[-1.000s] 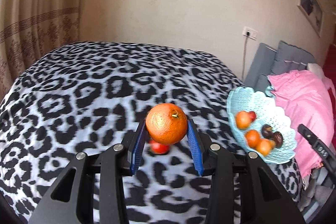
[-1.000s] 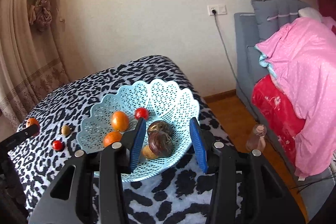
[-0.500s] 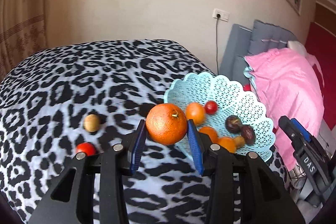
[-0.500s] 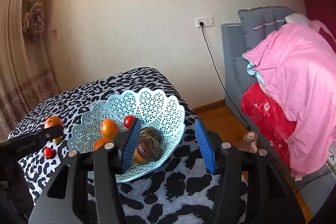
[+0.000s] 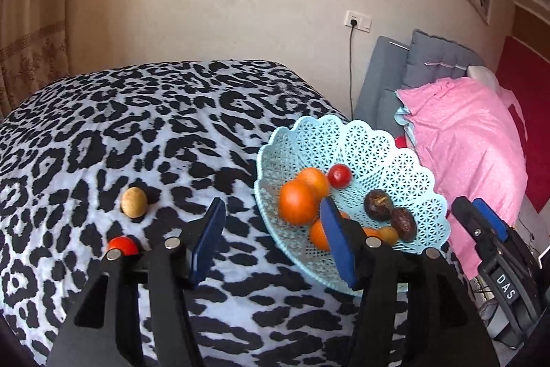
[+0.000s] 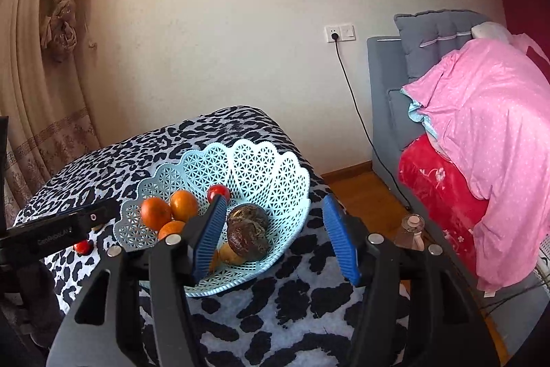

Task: Organize fruits
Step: 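Carry the orange into the blue basket with the left tool and release, then move the open left tool toward the red tomato on the bed cover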

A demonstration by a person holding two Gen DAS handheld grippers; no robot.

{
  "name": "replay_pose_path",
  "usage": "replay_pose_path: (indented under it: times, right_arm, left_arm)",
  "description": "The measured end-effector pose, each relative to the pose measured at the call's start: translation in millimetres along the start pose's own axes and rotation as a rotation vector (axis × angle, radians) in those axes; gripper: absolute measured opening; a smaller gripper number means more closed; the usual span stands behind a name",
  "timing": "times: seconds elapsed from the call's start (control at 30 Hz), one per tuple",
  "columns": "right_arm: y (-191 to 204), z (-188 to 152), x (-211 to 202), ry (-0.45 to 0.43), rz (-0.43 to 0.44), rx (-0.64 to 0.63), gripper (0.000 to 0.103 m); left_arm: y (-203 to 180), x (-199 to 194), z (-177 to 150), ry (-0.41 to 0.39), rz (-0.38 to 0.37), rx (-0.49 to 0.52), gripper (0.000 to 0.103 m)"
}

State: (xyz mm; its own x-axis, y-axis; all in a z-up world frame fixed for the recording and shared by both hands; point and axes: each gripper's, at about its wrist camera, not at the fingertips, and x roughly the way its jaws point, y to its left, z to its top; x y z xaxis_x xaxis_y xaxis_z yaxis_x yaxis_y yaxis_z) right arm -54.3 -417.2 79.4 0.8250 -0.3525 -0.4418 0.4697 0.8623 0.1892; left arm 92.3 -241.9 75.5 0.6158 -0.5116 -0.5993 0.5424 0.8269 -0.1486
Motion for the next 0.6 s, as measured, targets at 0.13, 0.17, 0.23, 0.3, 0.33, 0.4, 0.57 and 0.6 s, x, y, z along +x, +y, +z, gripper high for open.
replay_pose_path:
  times: [0.13, 0.17, 0.23, 0.3, 0.33, 0.4, 0.57, 0.6]
  right_arm:
    - [0, -1, 0, 0.002, -0.001, 0.001, 0.060]
    - [0, -1, 0, 0.003, -0.001, 0.002, 0.060]
    - [0, -1, 0, 0.004, -0.001, 0.002, 0.060]
    - [0, -1, -1, 0.001, -0.002, 0.001, 0.061]
    - [0, -1, -1, 0.001, -0.001, 0.001, 0.061]
    - [0, -1, -1, 0.002, -0.001, 0.002, 0.061]
    - [0, -1, -1, 0.001, -0.001, 0.000, 0.061]
    - [0, 0, -1, 0.002, 0.000, 0.000, 0.061]
  left_arm:
    - [4, -3, -5, -0.002, 0.040, 0.012, 0.064]
    - [5, -4, -6, -0.003, 0.044, 0.012, 0.067]
    - [7, -6, -7, -0.005, 0.050, 0.010, 0.068]
    - [10, -10, -8, -0.006, 0.054, 0.005, 0.068]
    - [11, -11, -8, -0.007, 0.056, 0.003, 0.069]
    - [16, -16, -8, -0.015, 0.063, -0.006, 0.072]
    - [28, -26, -9, -0.030, 0.085, -0.029, 0.072]
    - [30, -28, -9, -0.032, 0.089, -0.032, 0.072]
